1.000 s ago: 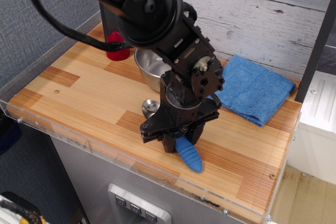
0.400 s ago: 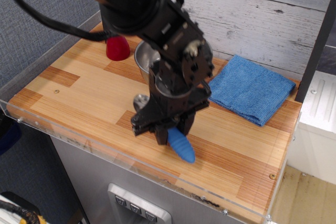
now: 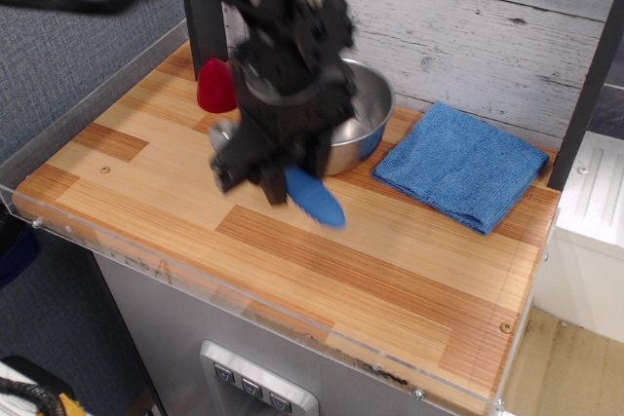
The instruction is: Move blue spoon to just below red vegetable
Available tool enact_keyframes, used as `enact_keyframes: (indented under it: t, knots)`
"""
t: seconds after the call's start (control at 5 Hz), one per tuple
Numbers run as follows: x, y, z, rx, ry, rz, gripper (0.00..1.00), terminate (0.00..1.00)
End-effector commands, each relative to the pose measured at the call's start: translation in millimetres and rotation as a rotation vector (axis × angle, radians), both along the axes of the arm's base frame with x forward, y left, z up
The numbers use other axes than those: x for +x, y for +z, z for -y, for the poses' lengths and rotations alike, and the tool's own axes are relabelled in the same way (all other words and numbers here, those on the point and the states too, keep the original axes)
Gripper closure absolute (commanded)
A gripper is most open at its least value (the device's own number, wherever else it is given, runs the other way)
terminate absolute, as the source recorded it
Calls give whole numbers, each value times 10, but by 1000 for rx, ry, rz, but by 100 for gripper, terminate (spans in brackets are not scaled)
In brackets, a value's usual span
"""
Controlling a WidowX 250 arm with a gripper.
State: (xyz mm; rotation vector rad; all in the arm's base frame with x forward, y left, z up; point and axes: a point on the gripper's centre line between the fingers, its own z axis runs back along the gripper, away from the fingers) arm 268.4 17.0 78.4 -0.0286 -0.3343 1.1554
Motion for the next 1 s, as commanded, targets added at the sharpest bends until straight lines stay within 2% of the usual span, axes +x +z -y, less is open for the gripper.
enact_keyframes:
  t: [0.0,0.4,0.8]
  knots:
    - [84,498,-480,-8,150,127,100,0]
    - [123,365,-894,31,197,95,100,0]
    - [179,81,-1154,90,186,27,100,0]
